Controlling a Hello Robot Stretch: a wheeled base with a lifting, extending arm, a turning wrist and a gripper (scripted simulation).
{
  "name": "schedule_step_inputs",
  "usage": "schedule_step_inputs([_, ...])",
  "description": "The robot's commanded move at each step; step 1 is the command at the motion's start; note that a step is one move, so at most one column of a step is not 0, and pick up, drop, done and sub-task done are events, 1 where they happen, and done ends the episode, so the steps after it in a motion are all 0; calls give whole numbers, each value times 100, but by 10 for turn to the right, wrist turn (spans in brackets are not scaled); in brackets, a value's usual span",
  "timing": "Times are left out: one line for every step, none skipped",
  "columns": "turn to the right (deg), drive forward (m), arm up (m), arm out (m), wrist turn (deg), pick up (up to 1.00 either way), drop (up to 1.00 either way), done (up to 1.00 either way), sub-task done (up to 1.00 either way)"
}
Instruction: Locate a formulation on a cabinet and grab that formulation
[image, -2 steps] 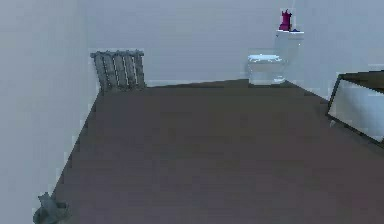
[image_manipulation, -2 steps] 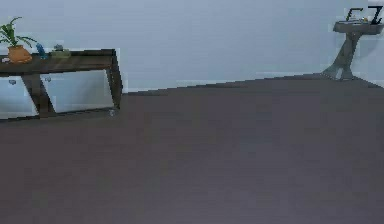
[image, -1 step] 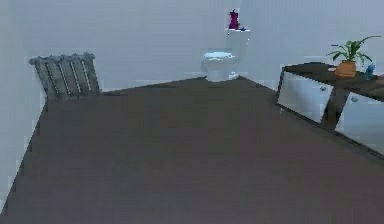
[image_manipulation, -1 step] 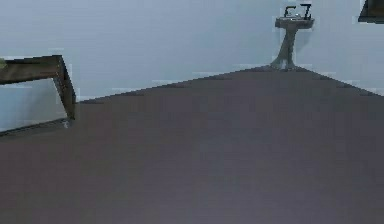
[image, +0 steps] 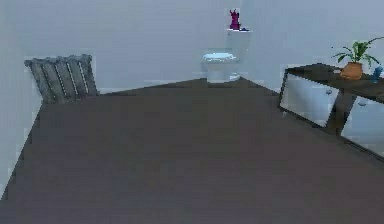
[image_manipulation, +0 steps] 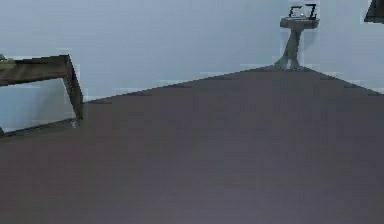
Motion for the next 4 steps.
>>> schedule_step_inputs([450,0,0,0,0,0,0,0,0])
schedule_step_inputs([270,0,0,0,0,0,0,0,0])
schedule_step_inputs([0,100,0,0,0,0,0,0,0])
schedule_step_inputs([0,75,0,0,0,0,0,0,0])
